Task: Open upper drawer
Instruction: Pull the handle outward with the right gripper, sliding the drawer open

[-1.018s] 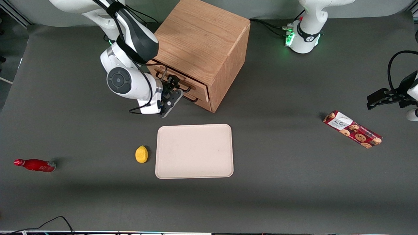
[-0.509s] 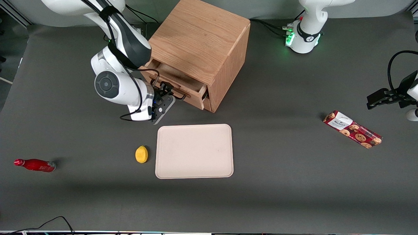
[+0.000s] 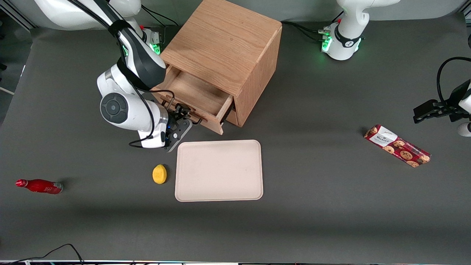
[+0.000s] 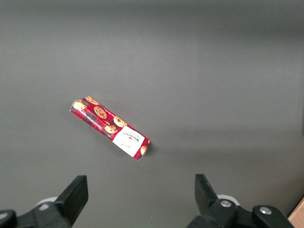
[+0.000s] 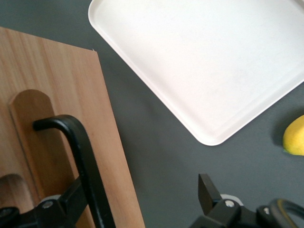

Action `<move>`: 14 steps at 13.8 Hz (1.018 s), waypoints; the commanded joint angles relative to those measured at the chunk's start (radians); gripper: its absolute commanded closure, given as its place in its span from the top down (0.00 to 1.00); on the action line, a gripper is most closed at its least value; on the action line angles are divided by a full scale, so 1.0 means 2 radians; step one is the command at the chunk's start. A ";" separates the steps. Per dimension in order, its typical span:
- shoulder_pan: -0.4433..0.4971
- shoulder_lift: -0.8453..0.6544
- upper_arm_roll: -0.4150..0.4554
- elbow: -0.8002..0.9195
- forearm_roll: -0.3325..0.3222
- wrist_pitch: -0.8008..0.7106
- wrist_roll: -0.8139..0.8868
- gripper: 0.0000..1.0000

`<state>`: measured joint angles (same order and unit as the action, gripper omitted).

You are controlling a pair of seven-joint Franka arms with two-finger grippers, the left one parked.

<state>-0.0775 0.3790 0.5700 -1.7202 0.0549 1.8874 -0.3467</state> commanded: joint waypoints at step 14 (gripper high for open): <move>0.000 0.097 -0.066 0.138 -0.067 -0.005 -0.110 1.00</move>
<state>-0.0814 0.5357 0.4463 -1.5024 -0.0546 1.8878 -0.5338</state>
